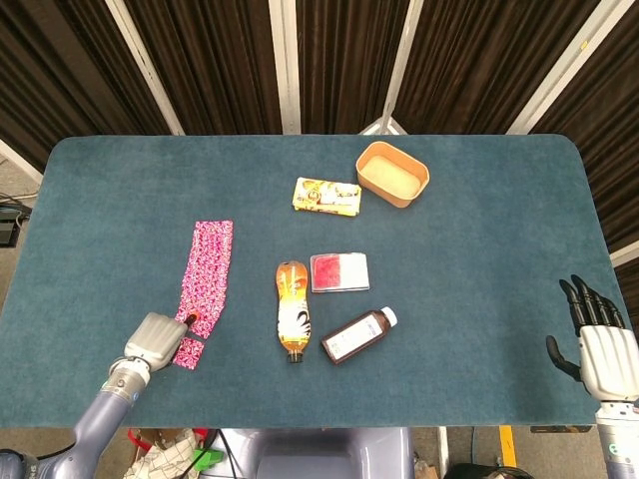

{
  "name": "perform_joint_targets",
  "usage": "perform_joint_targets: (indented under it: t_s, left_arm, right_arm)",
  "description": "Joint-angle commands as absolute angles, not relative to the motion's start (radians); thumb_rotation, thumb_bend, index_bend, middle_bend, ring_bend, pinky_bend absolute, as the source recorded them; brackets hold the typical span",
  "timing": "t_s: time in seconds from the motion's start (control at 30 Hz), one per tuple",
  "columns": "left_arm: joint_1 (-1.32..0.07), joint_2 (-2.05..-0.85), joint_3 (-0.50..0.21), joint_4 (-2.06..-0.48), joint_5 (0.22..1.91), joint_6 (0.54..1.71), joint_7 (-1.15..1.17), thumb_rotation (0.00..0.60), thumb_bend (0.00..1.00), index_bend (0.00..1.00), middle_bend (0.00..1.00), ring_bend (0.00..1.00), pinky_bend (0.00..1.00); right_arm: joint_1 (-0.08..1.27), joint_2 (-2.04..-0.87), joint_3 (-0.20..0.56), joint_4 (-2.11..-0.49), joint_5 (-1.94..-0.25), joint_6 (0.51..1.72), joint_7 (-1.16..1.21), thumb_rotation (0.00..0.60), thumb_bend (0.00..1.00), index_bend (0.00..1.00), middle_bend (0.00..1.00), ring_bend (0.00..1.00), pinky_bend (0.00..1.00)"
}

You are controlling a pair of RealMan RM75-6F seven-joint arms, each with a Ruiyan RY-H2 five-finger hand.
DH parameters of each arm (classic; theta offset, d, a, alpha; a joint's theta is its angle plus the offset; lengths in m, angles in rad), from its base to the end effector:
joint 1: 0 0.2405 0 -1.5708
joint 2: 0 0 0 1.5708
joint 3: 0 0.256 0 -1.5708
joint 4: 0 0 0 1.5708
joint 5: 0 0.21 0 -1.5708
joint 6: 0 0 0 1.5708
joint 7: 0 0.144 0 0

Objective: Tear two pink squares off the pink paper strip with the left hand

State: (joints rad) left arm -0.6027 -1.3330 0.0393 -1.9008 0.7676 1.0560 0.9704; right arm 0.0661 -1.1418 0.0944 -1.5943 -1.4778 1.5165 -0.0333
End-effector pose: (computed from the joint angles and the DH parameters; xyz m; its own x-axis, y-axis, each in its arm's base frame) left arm -0.2155 0.2398 0.0097 0.7212 0.4861 0.4935 0.6755 -0.3357 -0.6565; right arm -0.3135 -0.1842 0.1653 0.4165 0.0649 0.9068 -0.9091 0.0316 0.4153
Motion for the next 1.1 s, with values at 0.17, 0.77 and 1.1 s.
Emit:
perform_joint_targets:
  t_s: [0.17,0.77,1.1]
  left_arm:
    - [-0.623,-1.346,0.057,-1.891,0.733,1.069,0.982,0.6,0.86,0.15,0.89,0.71,0.67]
    - [-0.608,-1.317,0.114,-1.876,0.715,1.129,0.951,0.6,0.86,0.15,0.89,0.71,0.67]
    - [-0.6,-1.297,0.125,-1.808,0.696,1.122,0.913,0.6,0.86,0.15,0.89,0.71,0.67]
  right_arm:
    - [0.066,-1.142,0.096,-1.591,-1.478,1.517,-0.027,0.6,0.41,0.03,0.06,0.12,0.15]
    - [0.067,-1.146,0.094,-1.592,-1.482,1.516,-0.033,0.6,0.41,0.03,0.06,0.12,0.15]
    - [0.07,-1.151,0.092,-1.594,-1.479,1.507,-0.045,0.6,0.41,0.03,0.06,0.12,0.15]
